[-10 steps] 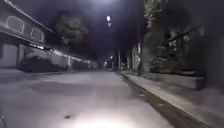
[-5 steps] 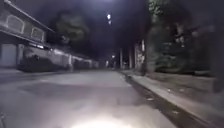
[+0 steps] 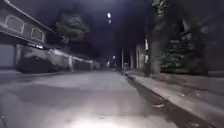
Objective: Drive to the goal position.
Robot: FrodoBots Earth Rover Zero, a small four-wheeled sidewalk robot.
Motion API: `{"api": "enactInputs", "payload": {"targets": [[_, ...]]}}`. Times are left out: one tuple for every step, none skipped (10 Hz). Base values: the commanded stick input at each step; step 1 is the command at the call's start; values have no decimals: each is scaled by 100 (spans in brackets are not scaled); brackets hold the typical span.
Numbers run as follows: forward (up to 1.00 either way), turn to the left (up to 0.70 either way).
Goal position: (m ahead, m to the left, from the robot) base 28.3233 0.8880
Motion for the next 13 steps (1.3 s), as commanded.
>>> {"api": "enactInputs", "payload": {"targets": [[70,0],[70,0],[70,0],[70,0],[70,0],[70,0],[70,0],[70,0],[70,0],[70,-12],[70,-22],[70,-32],[70,-35]]}}
